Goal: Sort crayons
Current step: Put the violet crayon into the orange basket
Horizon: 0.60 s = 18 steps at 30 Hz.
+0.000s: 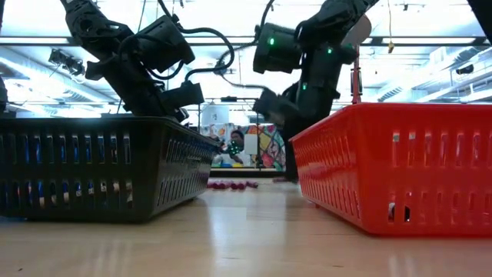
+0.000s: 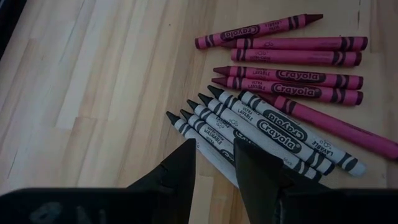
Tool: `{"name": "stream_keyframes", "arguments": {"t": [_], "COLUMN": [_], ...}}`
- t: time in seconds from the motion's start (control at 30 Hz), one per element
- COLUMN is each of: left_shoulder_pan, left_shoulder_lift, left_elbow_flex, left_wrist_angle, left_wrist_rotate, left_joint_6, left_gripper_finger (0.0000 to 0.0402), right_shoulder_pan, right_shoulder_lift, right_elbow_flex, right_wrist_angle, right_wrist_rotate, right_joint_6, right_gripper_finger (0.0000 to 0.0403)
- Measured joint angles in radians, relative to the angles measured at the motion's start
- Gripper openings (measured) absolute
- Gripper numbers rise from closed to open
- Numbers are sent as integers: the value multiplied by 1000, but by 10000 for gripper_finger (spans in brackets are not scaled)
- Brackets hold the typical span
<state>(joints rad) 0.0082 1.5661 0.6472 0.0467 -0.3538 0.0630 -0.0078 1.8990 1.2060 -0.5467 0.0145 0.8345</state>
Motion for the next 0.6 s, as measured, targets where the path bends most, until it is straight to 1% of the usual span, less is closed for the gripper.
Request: {"name": "stream_keyframes", "arguments": {"t": [0.17,0.27,0.43,0.6], "left_shoulder_pan": [0,0,0,0], "left_shoulder_lift": [0,0,0,0], "left_elbow_flex": [0,0,0,0], "left_wrist_angle": [0,-6,-13,-14], "left_wrist_rotate": [0,0,0,0], "left_joint_6": [0,0,0,2], "left_gripper_finger": [118,118,118,118], "right_shoulder_pan": [7,30,100,207], "right_shoulder_lift": [-63,-114,-206,-267], "right_elbow_flex": [1,2,4,4], "right_wrist_angle": [-23,-40,-117,-241], "right_wrist_rotate": [-2,-16,-13,43], "right_joint_6": [4,34,131,285], "right_gripper_finger": [23,24,24,25]}}
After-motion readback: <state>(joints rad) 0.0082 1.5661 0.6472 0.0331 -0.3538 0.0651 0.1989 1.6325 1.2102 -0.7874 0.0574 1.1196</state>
